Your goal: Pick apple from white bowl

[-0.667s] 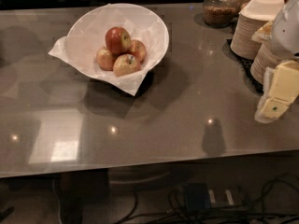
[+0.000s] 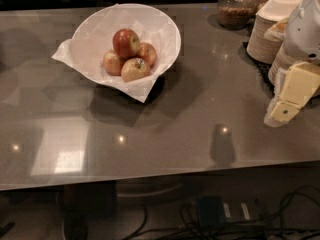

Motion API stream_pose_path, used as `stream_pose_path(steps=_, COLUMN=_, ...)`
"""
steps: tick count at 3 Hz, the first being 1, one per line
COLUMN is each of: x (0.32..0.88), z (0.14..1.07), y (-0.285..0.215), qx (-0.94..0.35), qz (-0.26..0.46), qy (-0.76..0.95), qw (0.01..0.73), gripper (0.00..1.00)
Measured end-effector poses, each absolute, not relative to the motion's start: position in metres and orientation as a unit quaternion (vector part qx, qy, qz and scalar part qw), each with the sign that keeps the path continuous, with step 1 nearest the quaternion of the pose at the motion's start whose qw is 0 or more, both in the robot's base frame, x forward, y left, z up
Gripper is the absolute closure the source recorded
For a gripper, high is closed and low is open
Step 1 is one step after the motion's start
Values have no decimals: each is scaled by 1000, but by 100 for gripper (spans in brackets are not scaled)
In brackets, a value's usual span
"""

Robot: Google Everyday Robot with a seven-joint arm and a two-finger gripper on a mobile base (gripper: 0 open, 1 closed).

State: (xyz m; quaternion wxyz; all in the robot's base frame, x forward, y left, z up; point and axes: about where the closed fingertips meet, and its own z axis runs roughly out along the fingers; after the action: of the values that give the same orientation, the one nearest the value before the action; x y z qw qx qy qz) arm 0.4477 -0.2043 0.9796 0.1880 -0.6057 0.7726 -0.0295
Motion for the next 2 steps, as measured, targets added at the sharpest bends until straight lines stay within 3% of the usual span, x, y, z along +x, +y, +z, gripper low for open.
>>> stream_pose_path(steps=2, x=503, z=992, y=-137, qx=-600, qz=19, qy=740, qw=304, gripper=0)
